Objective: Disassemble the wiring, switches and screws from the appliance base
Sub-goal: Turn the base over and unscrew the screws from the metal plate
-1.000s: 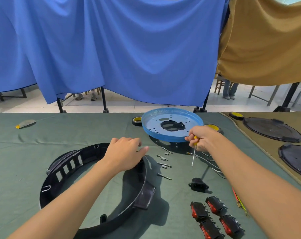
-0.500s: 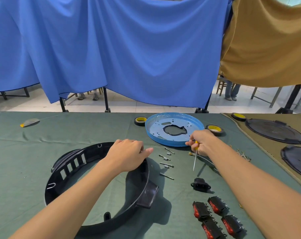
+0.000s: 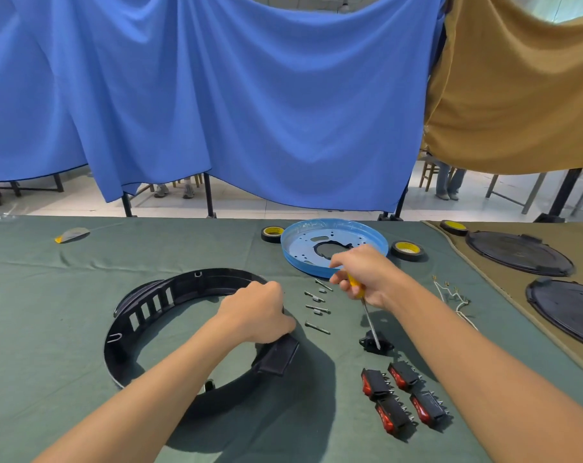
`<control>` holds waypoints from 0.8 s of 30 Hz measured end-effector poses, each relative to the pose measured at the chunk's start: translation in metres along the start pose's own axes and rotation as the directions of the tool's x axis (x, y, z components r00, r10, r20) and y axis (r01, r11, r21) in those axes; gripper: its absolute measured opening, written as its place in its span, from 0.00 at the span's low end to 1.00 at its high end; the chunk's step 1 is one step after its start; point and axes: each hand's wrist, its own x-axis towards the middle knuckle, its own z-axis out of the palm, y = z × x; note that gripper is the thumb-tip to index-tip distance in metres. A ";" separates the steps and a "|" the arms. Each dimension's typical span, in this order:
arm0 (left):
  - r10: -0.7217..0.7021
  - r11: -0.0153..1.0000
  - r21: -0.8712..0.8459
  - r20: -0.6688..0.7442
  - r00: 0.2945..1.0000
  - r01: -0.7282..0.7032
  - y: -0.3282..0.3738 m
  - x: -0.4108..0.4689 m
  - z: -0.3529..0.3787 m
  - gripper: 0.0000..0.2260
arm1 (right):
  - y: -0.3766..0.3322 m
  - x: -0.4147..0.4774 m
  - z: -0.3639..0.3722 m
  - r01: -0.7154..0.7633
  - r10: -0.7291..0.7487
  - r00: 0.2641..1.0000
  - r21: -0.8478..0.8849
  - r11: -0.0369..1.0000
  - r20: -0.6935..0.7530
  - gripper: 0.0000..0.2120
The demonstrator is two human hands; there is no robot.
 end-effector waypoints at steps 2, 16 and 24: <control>0.022 0.999 -0.032 -0.045 0.999 -0.024 -0.001 -0.003 -0.009 0.13 | -0.001 -0.009 0.003 0.063 -0.056 0.995 -0.094 0.994 0.079 0.04; 0.046 0.955 -0.291 -0.038 0.998 -0.055 -0.022 -0.007 -0.055 0.18 | 0.014 -0.020 0.058 0.454 -0.281 0.890 -0.757 0.471 0.359 0.14; 0.082 0.960 -0.267 -0.034 0.996 -0.089 -0.019 -0.011 -0.046 0.20 | 0.016 -0.015 0.077 0.449 -0.306 0.884 -0.821 0.351 0.353 0.10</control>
